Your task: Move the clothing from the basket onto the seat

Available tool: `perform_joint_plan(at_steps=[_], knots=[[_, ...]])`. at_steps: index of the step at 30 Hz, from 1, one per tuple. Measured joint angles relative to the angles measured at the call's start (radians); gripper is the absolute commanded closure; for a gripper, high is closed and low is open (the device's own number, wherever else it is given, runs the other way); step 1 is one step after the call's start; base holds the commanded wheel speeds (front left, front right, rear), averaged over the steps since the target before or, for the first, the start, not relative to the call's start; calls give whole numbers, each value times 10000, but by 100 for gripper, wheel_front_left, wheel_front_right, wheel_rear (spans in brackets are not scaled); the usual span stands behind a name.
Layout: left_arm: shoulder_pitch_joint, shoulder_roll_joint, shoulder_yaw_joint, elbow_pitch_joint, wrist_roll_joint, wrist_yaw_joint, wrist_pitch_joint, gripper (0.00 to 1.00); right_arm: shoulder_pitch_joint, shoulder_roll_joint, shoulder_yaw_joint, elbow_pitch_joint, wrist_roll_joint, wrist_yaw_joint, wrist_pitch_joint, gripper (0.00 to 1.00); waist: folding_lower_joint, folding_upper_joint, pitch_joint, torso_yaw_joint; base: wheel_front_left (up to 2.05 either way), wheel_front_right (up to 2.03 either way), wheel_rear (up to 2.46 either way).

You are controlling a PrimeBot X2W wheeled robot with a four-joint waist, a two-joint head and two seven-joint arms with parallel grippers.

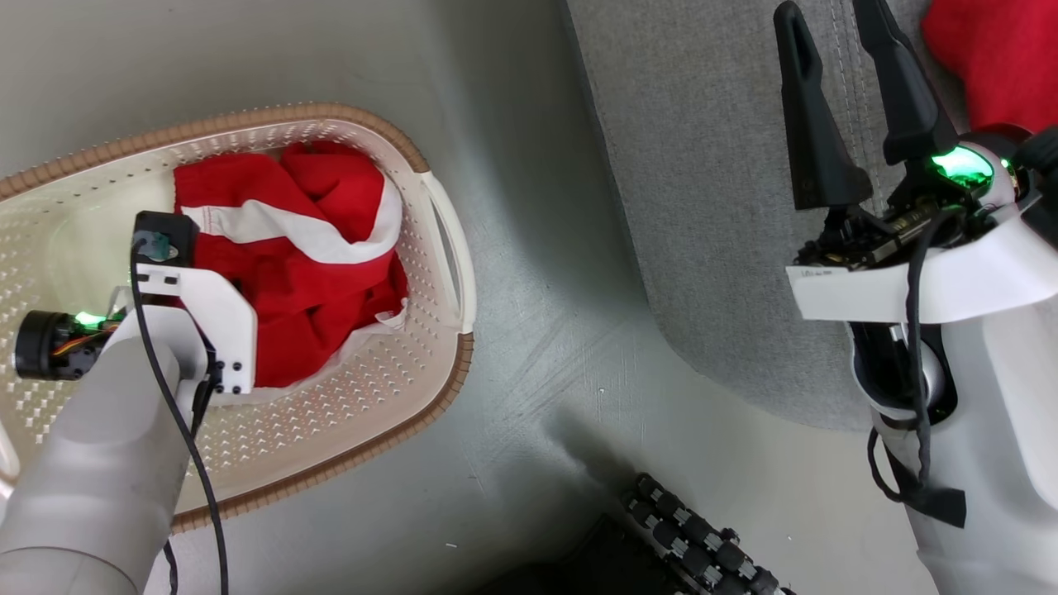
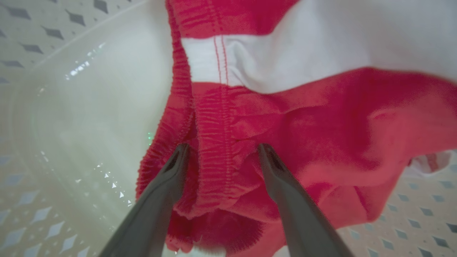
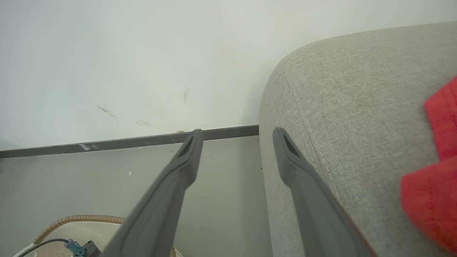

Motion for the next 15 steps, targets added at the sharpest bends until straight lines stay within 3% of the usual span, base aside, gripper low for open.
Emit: perform_joint_plan(at_steps=[11, 12, 13, 15], knots=[[-59, 25, -435, 378, 236, -288, 606, 0, -316, 90, 142, 247, 75, 0, 0, 0, 0, 0, 63, -250, 0, 0, 0], [-60, 19, -435, 391, 236, -316, 604, 5, -316, 92, 144, 259, 75, 2, 0, 0, 0, 0, 53, -252, 0, 0, 0], [-61, 19, -435, 401, 236, -347, 604, 37, -317, 92, 144, 261, 75, 2, 0, 0, 0, 0, 40, -253, 0, 0, 0], [-62, 13, -431, 437, 234, -378, 604, 87, -319, 98, 144, 265, 75, 0, 0, 0, 0, 0, 11, -253, 0, 0, 0]])
